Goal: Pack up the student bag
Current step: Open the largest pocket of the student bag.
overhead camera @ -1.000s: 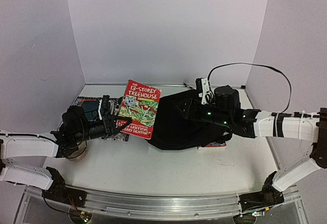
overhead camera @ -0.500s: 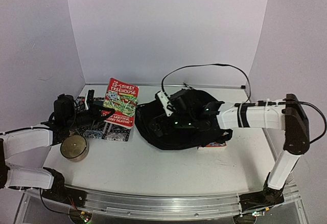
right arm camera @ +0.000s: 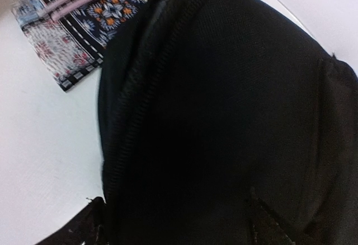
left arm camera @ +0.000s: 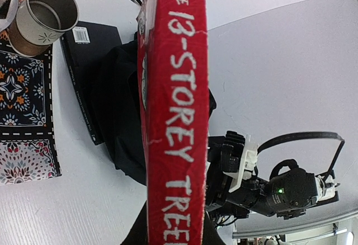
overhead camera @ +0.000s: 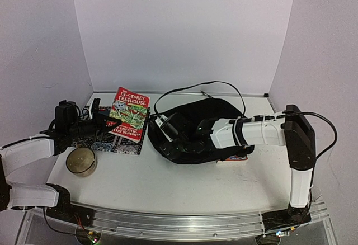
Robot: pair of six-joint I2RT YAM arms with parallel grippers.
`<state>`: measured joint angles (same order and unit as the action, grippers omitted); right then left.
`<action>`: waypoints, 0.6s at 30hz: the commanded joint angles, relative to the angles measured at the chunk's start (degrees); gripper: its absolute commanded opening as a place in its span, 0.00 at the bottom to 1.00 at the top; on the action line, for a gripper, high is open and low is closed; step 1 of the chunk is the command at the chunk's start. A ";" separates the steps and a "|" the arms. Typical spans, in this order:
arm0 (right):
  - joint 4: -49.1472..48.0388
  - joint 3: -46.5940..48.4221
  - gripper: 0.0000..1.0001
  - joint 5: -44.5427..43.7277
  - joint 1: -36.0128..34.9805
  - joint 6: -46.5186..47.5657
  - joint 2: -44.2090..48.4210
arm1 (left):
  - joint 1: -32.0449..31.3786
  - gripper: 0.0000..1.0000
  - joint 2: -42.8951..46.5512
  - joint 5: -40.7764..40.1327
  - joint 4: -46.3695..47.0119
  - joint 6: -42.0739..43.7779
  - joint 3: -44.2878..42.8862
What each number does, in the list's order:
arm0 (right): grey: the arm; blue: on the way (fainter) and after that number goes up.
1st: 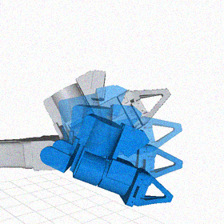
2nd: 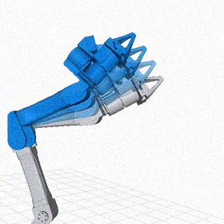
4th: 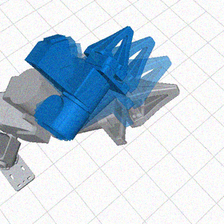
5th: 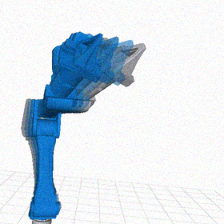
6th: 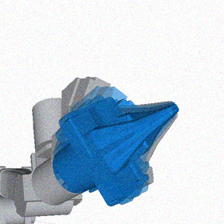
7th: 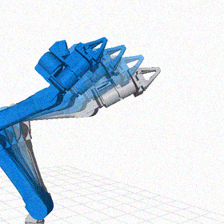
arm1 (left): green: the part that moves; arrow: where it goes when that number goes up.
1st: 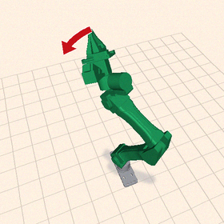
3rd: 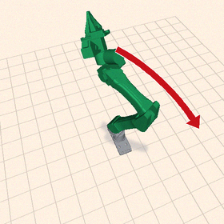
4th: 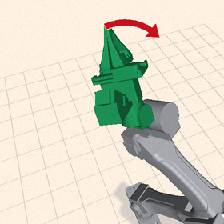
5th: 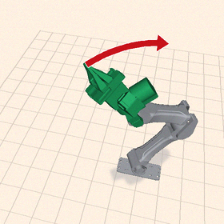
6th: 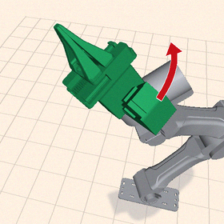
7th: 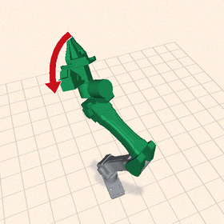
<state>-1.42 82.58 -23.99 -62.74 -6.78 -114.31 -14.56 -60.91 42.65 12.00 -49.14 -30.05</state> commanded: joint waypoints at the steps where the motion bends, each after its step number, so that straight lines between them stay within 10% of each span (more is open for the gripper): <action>1: 5.09 2.53 0.64 -6.89 -0.07 1.69 1.43 | 0.26 0.00 1.45 3.35 2.04 2.23 -4.00; 9: 6.44 1.95 0.01 -10.27 -0.09 3.10 8.44 | 0.18 0.00 0.84 4.81 -3.39 6.96 -6.77; 18: 6.75 4.56 0.00 -14.01 0.05 6.17 14.72 | -3.71 0.00 0.28 -1.32 -16.52 20.67 -14.73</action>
<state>5.12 83.44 -34.21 -62.41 -3.04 -103.90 -15.34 -60.94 44.48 -0.31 -38.16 -37.77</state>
